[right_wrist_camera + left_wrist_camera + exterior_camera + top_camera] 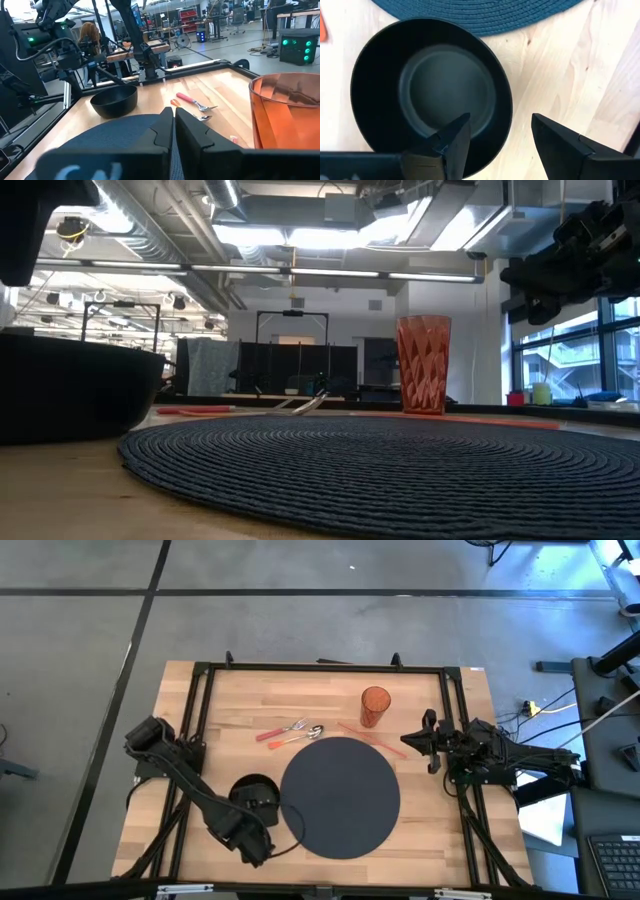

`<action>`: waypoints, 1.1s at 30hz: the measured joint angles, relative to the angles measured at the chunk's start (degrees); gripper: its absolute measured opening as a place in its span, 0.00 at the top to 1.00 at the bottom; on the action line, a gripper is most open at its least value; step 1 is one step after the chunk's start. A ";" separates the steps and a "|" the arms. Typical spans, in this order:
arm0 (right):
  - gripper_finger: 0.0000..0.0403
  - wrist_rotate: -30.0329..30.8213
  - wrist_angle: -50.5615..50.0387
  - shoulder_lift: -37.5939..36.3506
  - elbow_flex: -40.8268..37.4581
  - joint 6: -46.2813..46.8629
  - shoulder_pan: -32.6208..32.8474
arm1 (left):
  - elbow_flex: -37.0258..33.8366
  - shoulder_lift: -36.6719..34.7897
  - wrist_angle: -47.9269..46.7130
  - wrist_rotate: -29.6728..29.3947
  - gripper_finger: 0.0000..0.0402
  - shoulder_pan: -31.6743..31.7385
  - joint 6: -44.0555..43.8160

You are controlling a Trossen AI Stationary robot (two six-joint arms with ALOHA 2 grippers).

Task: Pick & Place Utensil
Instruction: Put the black bowl on the black placemat

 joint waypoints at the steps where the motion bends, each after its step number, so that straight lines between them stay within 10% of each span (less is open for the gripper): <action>1: 0.95 0.02 0.00 0.00 0.02 0.00 0.02 | 0.00 0.26 0.10 -0.19 0.50 -0.01 -0.02; 33: 0.95 0.00 0.02 0.02 0.00 -0.04 0.02 | -0.02 9.15 2.14 0.07 0.49 1.68 2.51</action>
